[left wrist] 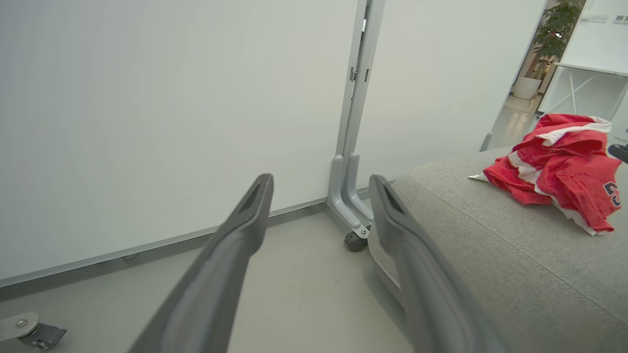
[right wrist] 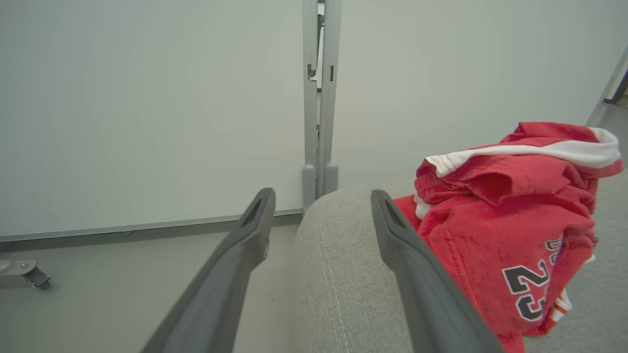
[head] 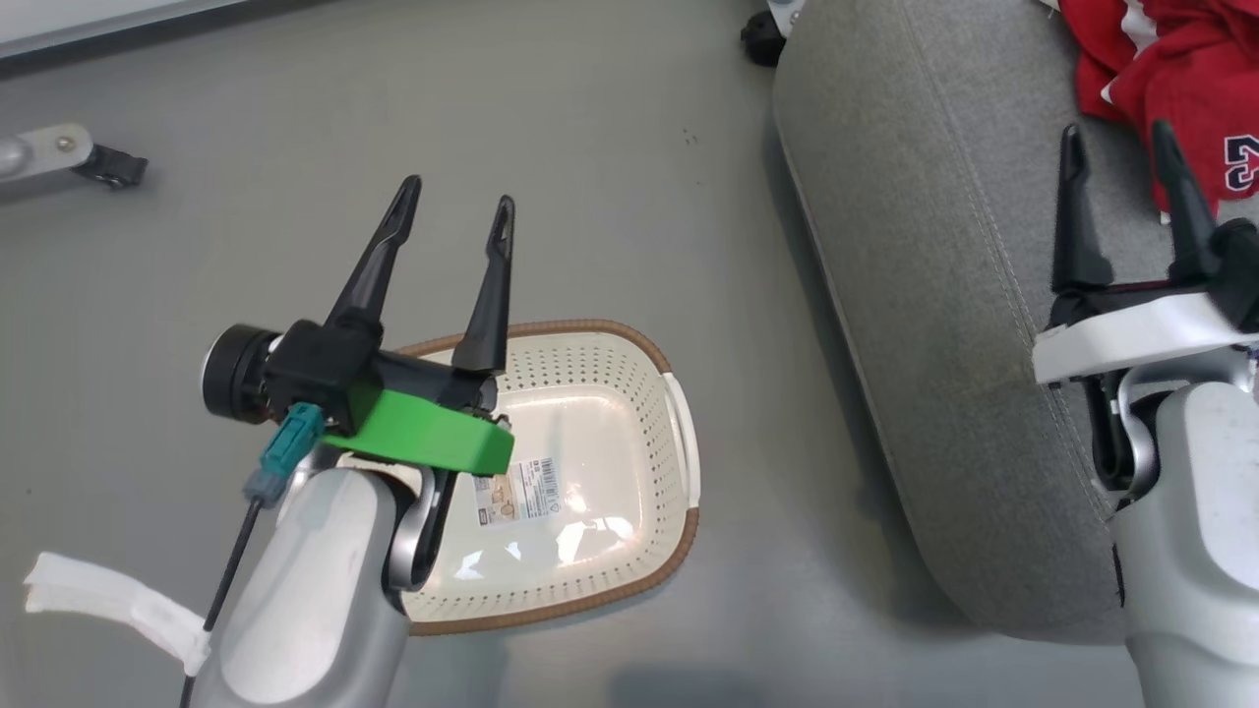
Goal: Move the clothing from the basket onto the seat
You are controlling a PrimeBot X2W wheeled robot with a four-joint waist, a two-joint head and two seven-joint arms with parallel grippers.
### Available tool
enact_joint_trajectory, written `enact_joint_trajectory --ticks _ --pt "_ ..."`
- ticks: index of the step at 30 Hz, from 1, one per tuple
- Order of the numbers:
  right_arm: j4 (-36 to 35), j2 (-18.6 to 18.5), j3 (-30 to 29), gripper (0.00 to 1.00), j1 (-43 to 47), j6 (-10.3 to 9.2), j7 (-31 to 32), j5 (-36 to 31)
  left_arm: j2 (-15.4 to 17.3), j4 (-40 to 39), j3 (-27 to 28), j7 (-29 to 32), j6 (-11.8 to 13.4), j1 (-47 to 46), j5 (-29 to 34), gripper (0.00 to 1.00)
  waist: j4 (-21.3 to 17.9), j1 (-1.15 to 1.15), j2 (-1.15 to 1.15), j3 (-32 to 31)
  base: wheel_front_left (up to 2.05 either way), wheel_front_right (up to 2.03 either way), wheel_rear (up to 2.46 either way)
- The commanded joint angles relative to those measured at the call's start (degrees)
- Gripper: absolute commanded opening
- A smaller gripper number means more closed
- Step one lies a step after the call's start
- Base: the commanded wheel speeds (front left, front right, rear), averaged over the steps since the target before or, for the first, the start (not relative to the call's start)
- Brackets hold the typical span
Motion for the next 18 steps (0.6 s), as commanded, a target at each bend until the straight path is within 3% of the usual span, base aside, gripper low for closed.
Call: enact_joint_trajectory --ticks 1,7,18 --pt "-0.35 0.03 1.15 1.0 1.34 -0.04 -0.02 0.49 -0.1 -0.15 1.31 0.0 -0.12 1.89 0.85 1.0 3.57 0.0 0.0 -3.51 0.0 0.0 0.0" --pt "-1.65 1.08 5.22 1.0 3.54 -0.04 -0.02 1.01 -1.12 -0.59 7.15 -0.01 -0.72 6.45 1.62 1.0 6.45 0.0 0.0 -5.99 0.0 0.0 0.0" --pt "-5.2 3.0 7.39 1.0 7.92 -0.04 -0.02 0.34 -2.89 -1.4 15.5 -0.01 -2.09 12.8 3.23 1.0 9.64 0.0 0.0 -10.37 0.0 0.0 0.0"
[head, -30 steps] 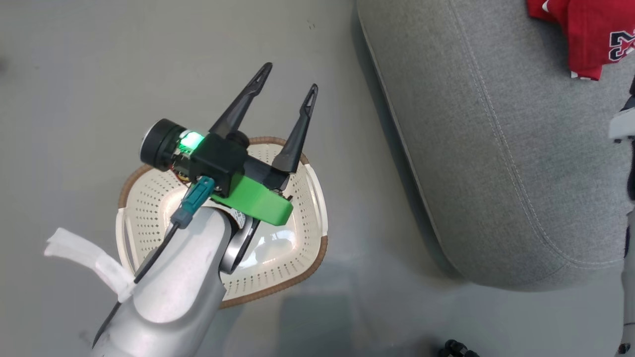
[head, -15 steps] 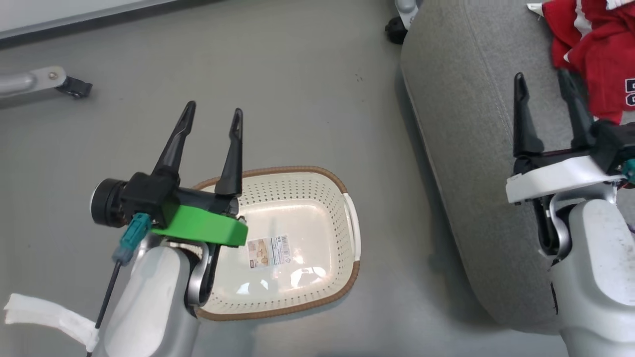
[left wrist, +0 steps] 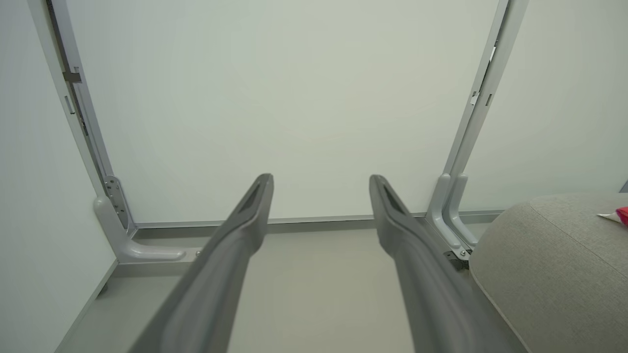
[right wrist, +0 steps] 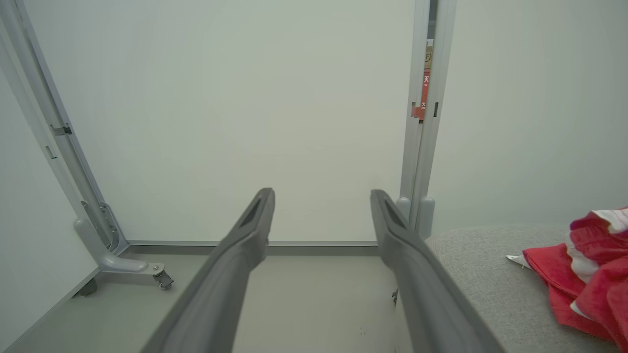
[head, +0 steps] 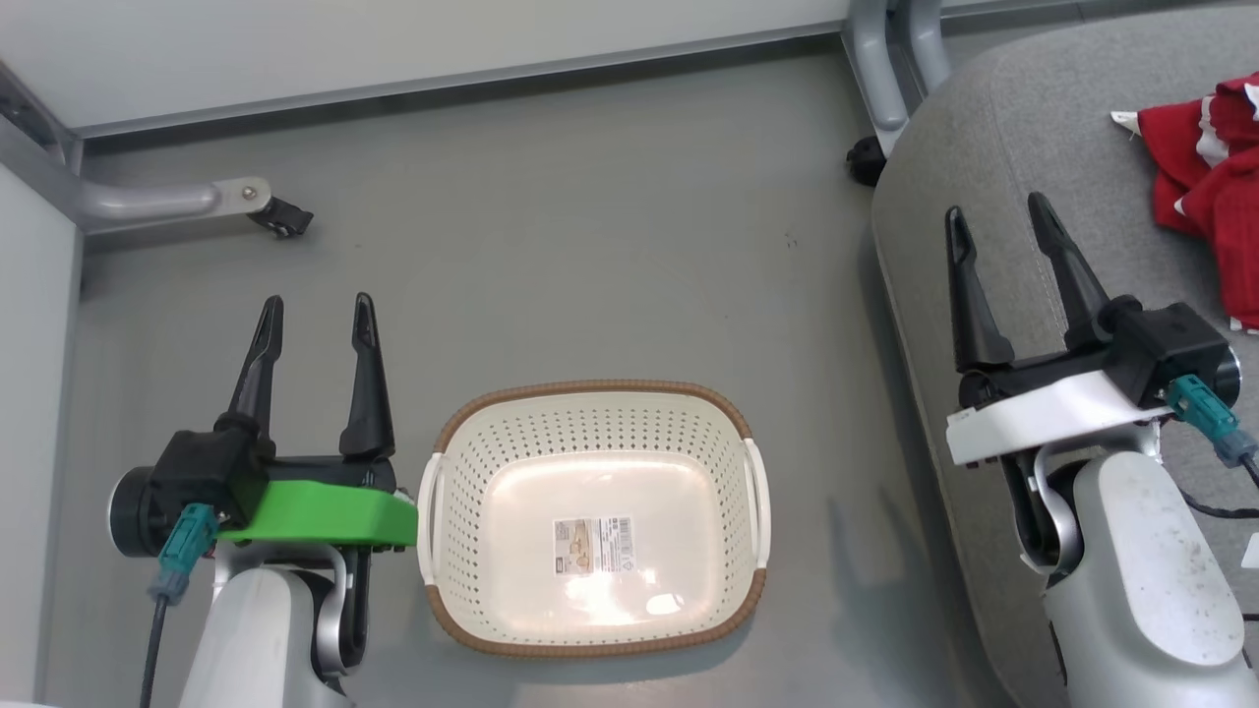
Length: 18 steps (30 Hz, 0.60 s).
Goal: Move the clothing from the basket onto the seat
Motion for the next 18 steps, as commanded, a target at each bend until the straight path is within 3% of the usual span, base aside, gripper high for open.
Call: enact_joint_trajectory --ticks 1,12,18 --pt "-0.55 -0.02 0.15 1.0 1.57 -0.04 -0.02 -0.3 -0.27 -0.15 0.66 -0.01 -0.48 1.16 0.55 1.0 1.46 0.0 0.0 -1.92 0.0 0.0 0.0" --pt "-4.43 0.5 1.02 1.0 9.31 -0.04 -0.01 -0.35 -0.77 -0.19 2.64 -0.01 -1.13 4.08 1.57 1.0 2.01 0.0 0.0 -5.25 0.0 0.0 0.0" --pt "-5.21 0.5 0.51 1.0 12.47 -0.04 -0.01 1.22 -0.81 -0.14 2.75 -0.01 -0.21 5.32 1.03 1.0 1.86 0.0 0.0 -6.24 0.0 0.0 0.0"
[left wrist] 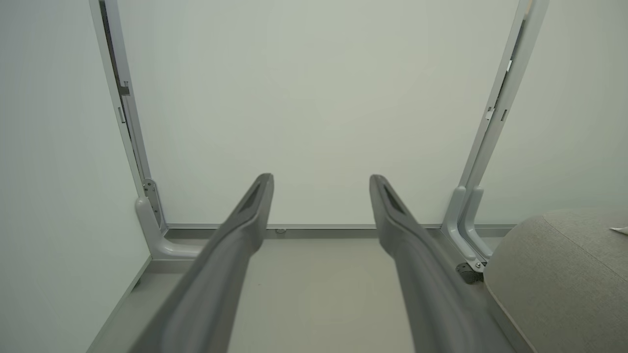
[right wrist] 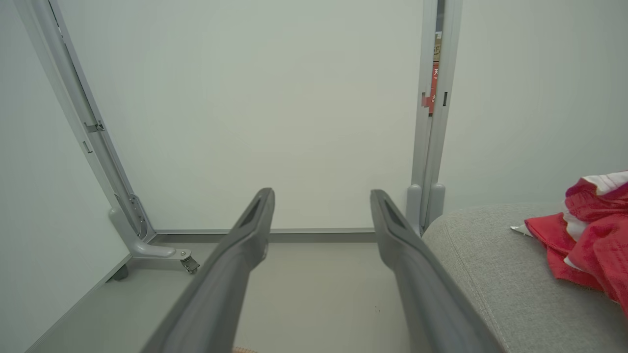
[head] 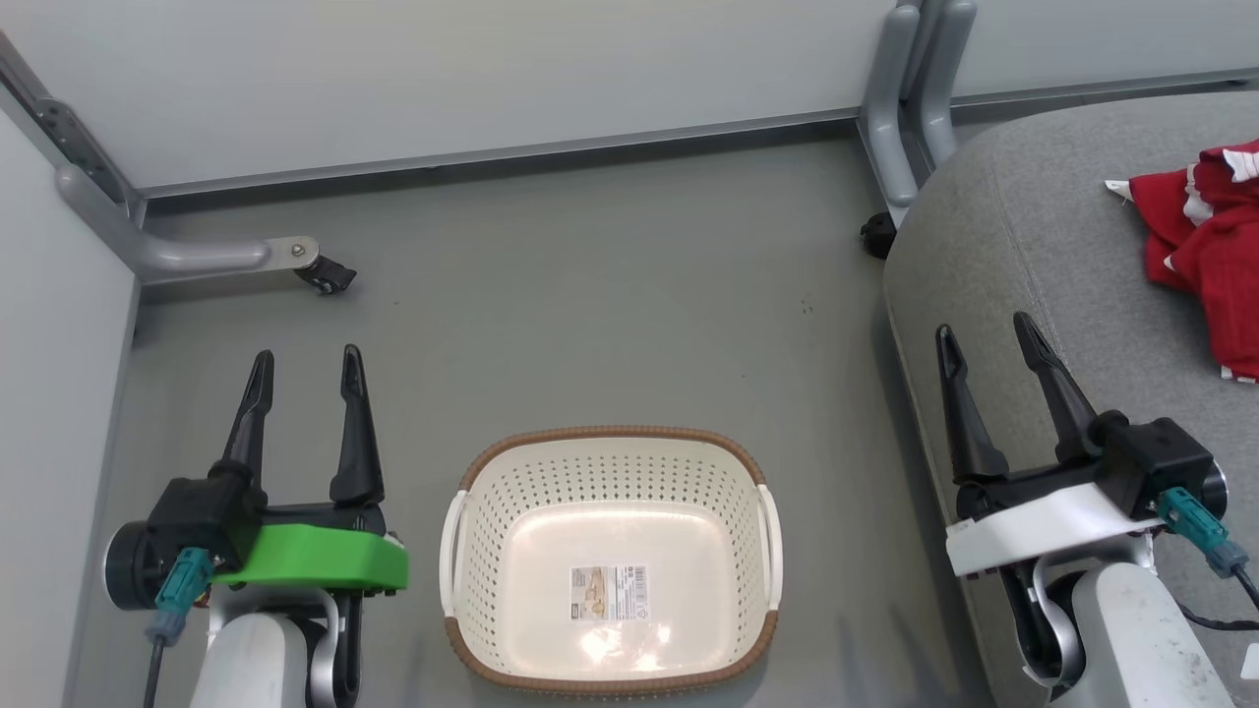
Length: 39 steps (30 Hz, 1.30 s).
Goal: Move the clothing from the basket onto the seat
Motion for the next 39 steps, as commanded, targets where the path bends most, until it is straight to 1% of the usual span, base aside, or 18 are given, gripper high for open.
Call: enact_joint_trajectory --ticks 1,8,13,32,33,37,39 --pt "-0.36 -0.17 -0.25 1.0 1.16 -0.04 -0.01 0.13 -0.07 -0.16 0.15 -0.01 0.53 1.05 0.04 1.0 -0.1 0.0 0.0 -0.2 0.0 0.0 0.0" --pt "-0.41 -0.16 -1.68 1.0 2.59 -0.04 -0.01 0.88 -0.06 -0.1 0.07 -0.01 1.73 1.73 -0.03 1.0 -0.12 0.0 0.0 -0.14 0.0 0.0 0.0" --pt "-0.2 -0.16 -2.33 1.0 2.49 -0.04 -0.01 0.87 -0.06 -0.13 0.24 -0.01 2.02 2.17 -0.15 1.0 -0.18 0.0 0.0 0.11 0.0 0.0 0.0" --pt "0.43 -0.16 -2.09 1.0 2.27 -0.04 -0.01 0.59 -0.06 0.08 -0.33 -0.01 2.13 2.69 0.47 1.0 0.43 0.0 0.0 -0.09 0.0 0.0 0.0" --pt "0.45 0.03 -1.96 0.0 1.97 0.0 -0.01 0.83 -0.05 0.23 -0.41 0.0 2.15 1.97 0.3 0.0 0.43 0.0 0.0 -0.09 0.0 0.0 0.0" --pt "2.39 0.44 -1.8 0.0 2.68 0.0 0.03 1.03 -0.14 2.31 -0.69 0.06 2.15 2.41 0.15 0.0 0.42 0.0 0.0 -0.11 0.0 0.0 0.0" --pt "2.43 0.39 -1.83 0.0 2.81 0.0 0.51 3.36 -0.14 2.35 -0.45 0.62 1.97 2.46 -2.12 0.0 0.37 0.0 0.0 -0.22 0.0 0.0 0.0"
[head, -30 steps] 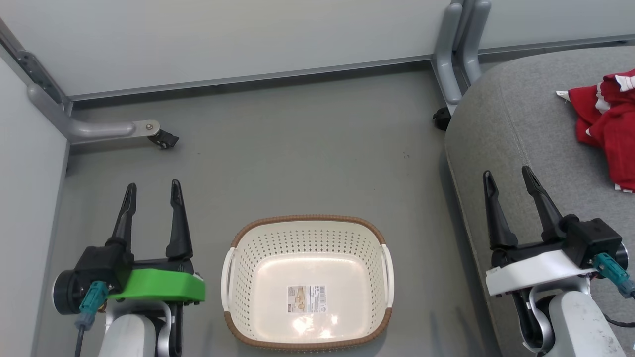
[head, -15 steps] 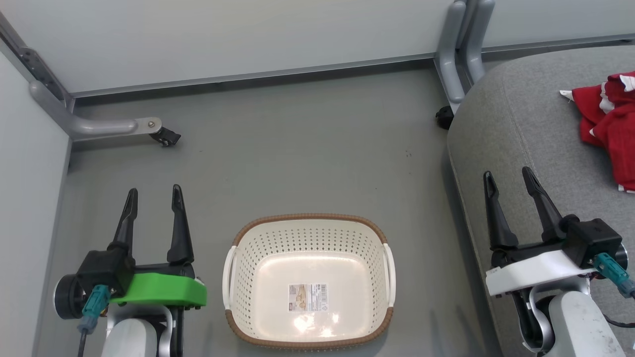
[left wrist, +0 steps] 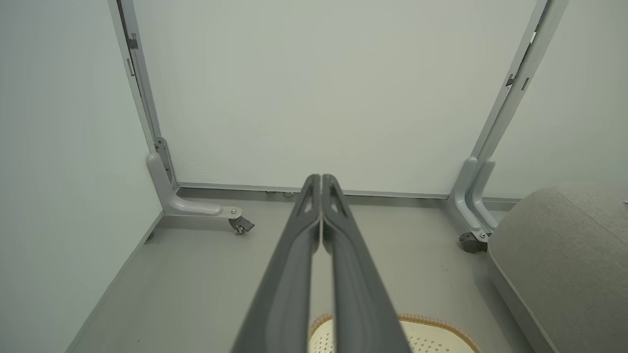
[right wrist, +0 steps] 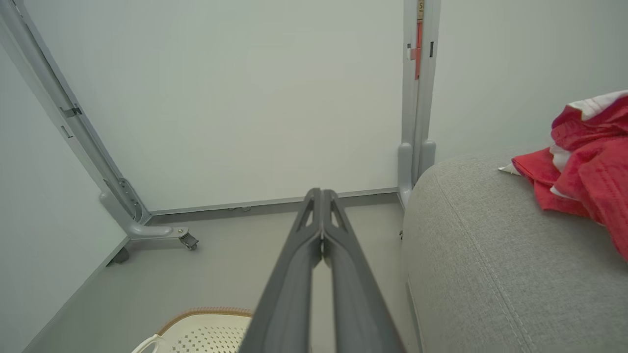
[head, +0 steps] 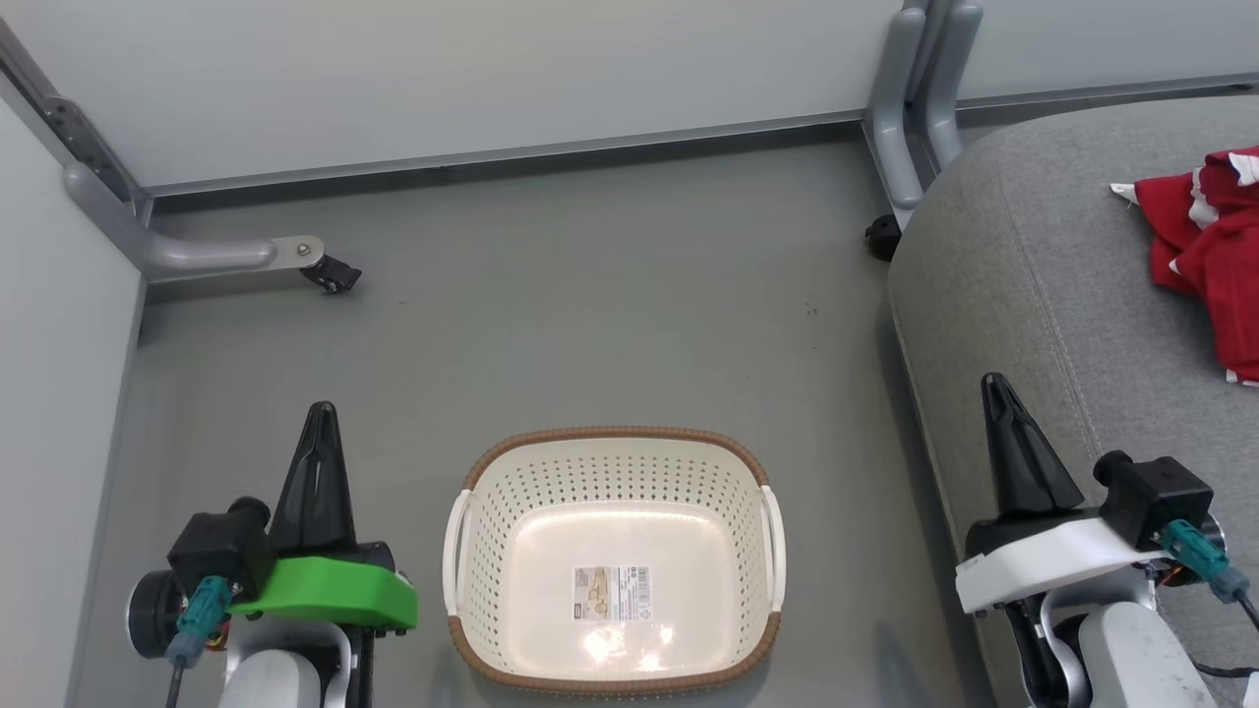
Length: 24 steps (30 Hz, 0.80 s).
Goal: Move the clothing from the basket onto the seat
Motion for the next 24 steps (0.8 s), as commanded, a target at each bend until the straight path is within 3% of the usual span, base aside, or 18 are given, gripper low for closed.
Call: enact_joint_trajectory --ticks 1,24 --pt "-0.72 -0.23 -0.12 0.0 -0.43 0.0 0.49 2.68 0.1 -0.72 0.39 0.49 -0.26 -0.24 -2.6 0.0 -0.05 0.0 0.0 -0.1 0.0 0.0 0.0" --pt "0.9 -1.01 -1.06 0.0 0.06 -0.01 6.02 26.2 0.34 -0.12 3.07 6.43 -2.11 0.1 -25.42 0.0 -0.63 0.0 0.0 -1.39 0.0 0.0 0.0"
